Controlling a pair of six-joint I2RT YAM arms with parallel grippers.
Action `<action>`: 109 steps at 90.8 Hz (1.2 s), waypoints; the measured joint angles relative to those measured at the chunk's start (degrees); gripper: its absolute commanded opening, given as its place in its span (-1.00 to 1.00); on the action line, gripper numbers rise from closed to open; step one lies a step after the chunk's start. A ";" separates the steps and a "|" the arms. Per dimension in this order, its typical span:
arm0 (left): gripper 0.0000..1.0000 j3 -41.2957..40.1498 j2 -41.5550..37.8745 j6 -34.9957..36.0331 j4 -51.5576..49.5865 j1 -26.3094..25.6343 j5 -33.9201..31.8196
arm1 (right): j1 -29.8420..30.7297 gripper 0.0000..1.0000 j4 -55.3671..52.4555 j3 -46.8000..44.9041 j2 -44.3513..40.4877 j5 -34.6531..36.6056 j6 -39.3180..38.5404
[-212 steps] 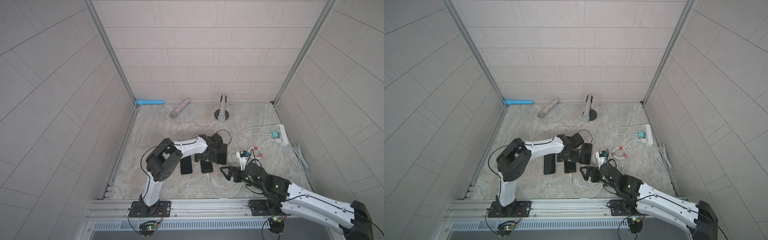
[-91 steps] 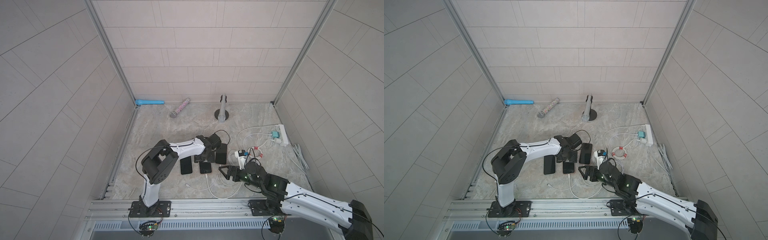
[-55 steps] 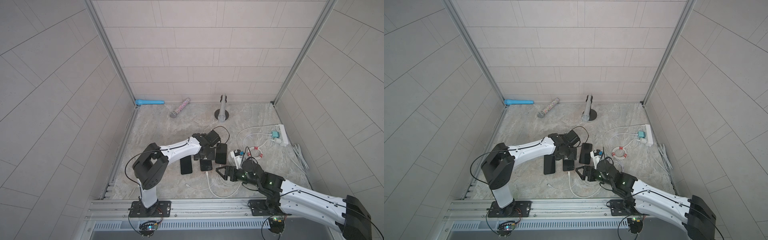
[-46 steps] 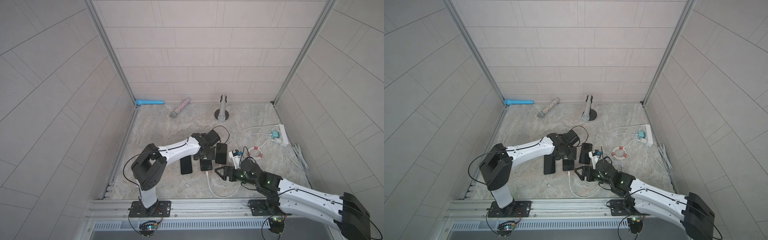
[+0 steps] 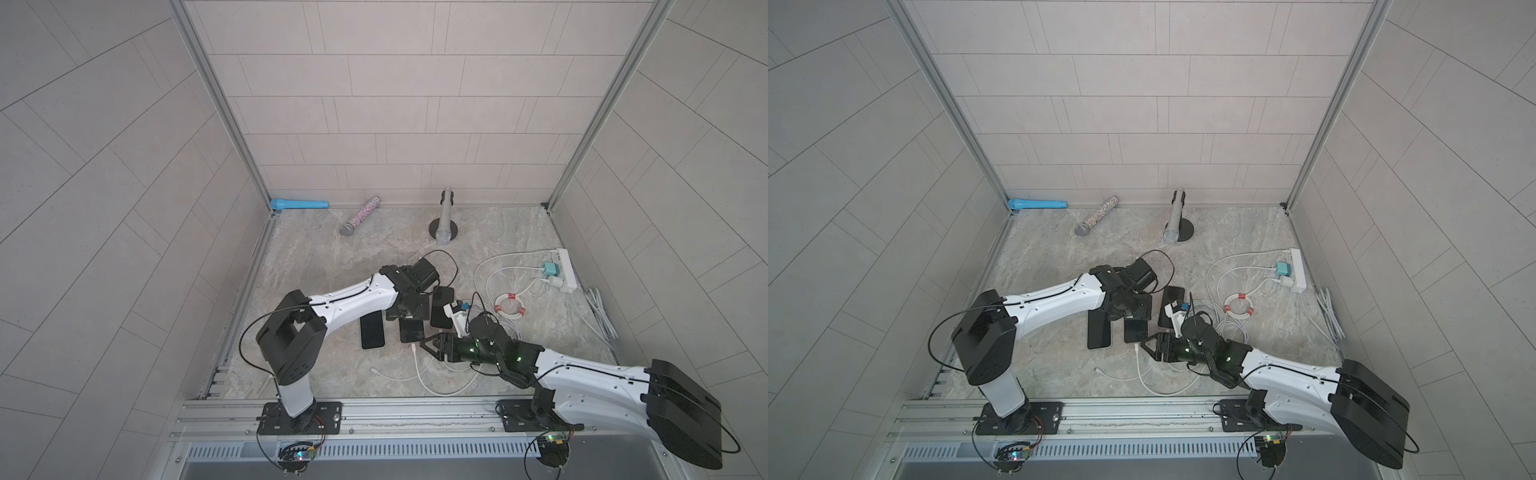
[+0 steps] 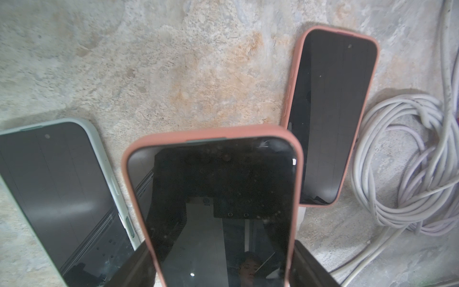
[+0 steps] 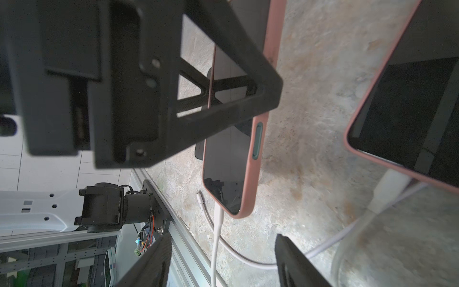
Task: Unplug the charging cable from the phone
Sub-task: Remove the charging cable from the phone.
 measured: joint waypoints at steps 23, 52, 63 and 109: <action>-1.00 0.57 0.00 0.02 -0.44 0.00 0.46 | 0.33 0.12 5.73 -0.74 5.27 -2.56 1.20; -1.00 1.40 0.00 0.02 -0.59 0.00 1.16 | 1.97 -0.22 12.55 -0.76 12.11 -4.20 2.80; -1.00 1.40 0.00 0.02 -0.59 0.00 1.31 | 2.05 -0.32 14.29 -0.70 13.73 -4.50 3.06; -1.00 1.40 0.00 0.02 -0.59 0.00 1.55 | 2.05 -0.69 16.68 -0.61 14.38 -4.59 3.52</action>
